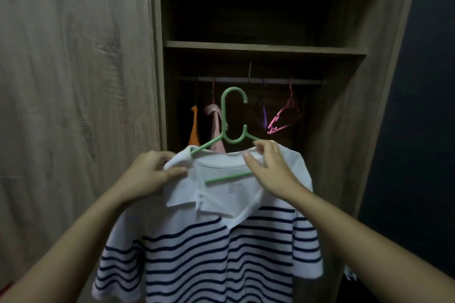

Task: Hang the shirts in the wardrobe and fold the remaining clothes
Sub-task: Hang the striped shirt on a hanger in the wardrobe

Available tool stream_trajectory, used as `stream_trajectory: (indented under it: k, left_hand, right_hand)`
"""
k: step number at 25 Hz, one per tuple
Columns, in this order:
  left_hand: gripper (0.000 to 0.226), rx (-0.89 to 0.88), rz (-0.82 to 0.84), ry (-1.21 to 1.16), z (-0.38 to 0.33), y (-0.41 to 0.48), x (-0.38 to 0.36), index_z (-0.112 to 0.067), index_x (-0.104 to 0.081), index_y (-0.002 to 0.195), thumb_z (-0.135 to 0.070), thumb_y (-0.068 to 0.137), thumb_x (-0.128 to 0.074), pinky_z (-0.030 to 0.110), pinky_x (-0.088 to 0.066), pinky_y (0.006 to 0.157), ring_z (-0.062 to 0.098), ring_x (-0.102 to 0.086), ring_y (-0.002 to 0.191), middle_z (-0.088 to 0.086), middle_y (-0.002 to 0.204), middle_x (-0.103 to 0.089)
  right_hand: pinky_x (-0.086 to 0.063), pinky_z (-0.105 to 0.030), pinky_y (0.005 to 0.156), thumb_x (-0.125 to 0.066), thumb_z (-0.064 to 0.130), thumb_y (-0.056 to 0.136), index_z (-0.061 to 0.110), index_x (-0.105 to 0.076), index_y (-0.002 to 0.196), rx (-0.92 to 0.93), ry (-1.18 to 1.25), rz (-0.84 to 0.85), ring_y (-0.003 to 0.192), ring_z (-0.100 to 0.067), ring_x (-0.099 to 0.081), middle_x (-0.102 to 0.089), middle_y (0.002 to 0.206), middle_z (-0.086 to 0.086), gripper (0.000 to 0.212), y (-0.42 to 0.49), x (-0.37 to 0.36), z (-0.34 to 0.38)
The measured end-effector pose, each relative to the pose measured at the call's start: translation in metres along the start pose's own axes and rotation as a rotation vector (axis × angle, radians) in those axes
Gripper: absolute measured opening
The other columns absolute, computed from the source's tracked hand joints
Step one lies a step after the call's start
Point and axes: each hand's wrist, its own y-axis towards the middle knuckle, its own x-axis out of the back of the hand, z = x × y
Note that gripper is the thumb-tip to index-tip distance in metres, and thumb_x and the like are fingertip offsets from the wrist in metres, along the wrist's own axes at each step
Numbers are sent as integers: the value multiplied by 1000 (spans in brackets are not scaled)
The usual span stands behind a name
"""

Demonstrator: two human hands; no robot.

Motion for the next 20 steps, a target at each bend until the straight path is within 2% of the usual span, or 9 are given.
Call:
stream_trajectory:
  k: [4,6,10,12,14,15,17,19,20]
  left_hand:
    - [20,126,-195,303,-44,4,-41,-25,-63,103,-38,89,-58,23,-37,55,8,-53,69,-4,82,-60]
    - [21,151,-214,359,-54,6,-64,-24,-61,104,-38,91,-54,22,-35,53,6,-50,64,-7,77,-56]
    - [31,114,-117,339,-67,21,-99,-24,-56,101,-49,93,-41,26,-50,65,8,-58,70,-5,81,-59]
    - [43,69,-102,261,-71,39,-100,-25,-58,90,-58,92,-31,27,-49,64,6,-58,65,-5,72,-60]
    - [43,79,-240,150,-63,66,-97,-22,-61,84,-51,96,-32,27,-48,55,6,-56,54,-4,62,-58]
    - [37,91,-335,122,-54,82,-97,-19,-63,88,-43,97,-36,29,-51,52,7,-57,51,-4,61,-58]
    - [26,112,-432,141,-35,113,-104,-15,-62,107,-30,96,-44,29,-57,58,8,-63,60,-2,74,-65]
    - [33,87,-366,222,-19,146,-117,-16,-56,125,-26,94,-49,27,-53,82,15,-64,100,7,118,-62]
    - [37,76,-322,274,-12,165,-124,-19,-52,130,-26,94,-50,32,-45,97,21,-51,122,11,141,-45]
  right_hand:
    - [-38,-35,103,-42,58,88,25,-57,105,-281,609,183,117,-21,-52,-56,124,-11,40,17,-20,38]
    - [-39,-37,105,-43,50,93,12,-60,106,-418,804,232,110,-26,-58,-62,115,-18,43,27,-26,40]
    - [-41,-43,104,-47,39,94,8,-58,103,-528,801,197,105,-27,-59,-62,105,-17,34,46,-31,18]
    - [-47,-37,90,-51,35,93,12,-55,93,-577,835,109,86,-19,-60,-60,90,-10,24,59,-29,4]
    - [-46,-29,69,-53,34,92,9,-54,102,-603,894,83,74,-15,-55,-56,83,-5,27,75,-26,-11]
    - [-44,-25,63,-55,32,91,6,-53,112,-593,879,89,77,-15,-55,-57,87,-6,34,84,-24,-19]
    - [-43,-18,57,-57,22,91,3,-51,118,-521,751,117,82,-13,-56,-58,94,-6,34,104,-20,-29]
    - [-43,-10,48,-57,6,88,1,-53,108,-409,589,141,71,-9,-52,-54,84,-5,21,125,-14,-34]
    - [-41,-9,44,-54,1,88,3,-53,103,-366,526,151,67,-8,-50,-52,80,-5,15,139,-11,-35]
